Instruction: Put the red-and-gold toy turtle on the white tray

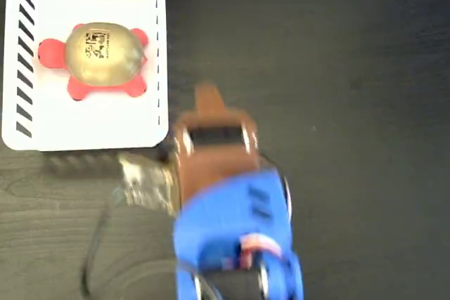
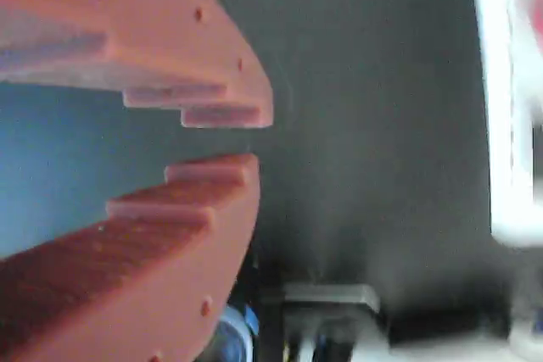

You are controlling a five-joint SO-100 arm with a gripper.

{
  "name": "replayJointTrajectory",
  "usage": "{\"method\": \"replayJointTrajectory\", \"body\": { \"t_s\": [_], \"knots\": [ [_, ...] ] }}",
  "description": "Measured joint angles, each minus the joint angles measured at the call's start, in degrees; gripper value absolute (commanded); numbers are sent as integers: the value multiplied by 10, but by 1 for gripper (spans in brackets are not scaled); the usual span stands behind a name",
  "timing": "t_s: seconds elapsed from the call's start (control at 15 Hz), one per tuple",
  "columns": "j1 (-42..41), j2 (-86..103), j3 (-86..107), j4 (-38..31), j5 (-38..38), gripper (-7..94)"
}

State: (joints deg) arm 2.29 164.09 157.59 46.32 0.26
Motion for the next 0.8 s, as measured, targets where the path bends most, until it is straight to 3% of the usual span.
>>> {"method": "replayJointTrajectory", "body": {
  "t_s": [0.4,0.67,0.8],
  "knots": [
    [0,210,112,158,10,0],
    [-4,216,113,243,9,0],
    [-11,217,113,255,14,0]
  ]
}}
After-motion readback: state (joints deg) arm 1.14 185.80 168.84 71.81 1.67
